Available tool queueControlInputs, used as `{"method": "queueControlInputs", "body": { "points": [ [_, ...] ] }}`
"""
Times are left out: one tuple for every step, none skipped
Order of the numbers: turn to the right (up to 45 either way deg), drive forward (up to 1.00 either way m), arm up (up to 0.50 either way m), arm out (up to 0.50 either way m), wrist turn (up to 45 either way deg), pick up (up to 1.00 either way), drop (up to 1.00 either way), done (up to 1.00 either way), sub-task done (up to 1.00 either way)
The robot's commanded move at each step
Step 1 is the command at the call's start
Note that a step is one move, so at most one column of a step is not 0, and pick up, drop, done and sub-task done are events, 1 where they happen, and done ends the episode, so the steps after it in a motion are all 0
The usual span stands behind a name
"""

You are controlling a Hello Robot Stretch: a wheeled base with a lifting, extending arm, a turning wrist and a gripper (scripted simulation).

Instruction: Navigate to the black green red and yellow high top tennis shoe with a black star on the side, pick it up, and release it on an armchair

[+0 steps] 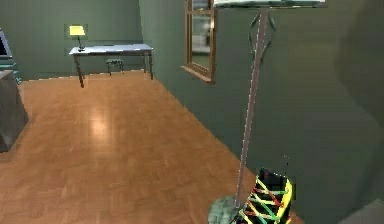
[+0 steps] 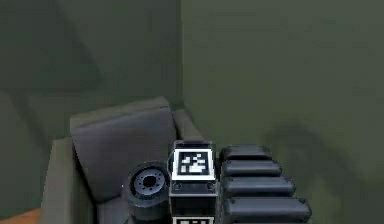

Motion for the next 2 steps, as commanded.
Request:
{"method": "queueControlInputs", "body": {
  "points": [
    [-24.0, 0.00, 0.00, 0.00, 0.0, 0.00, 0.00, 0.00, 0.00],
    [0.0, 0.00, 0.00, 0.28, 0.0, 0.00, 0.00, 0.00, 0.00]
  ]
}}
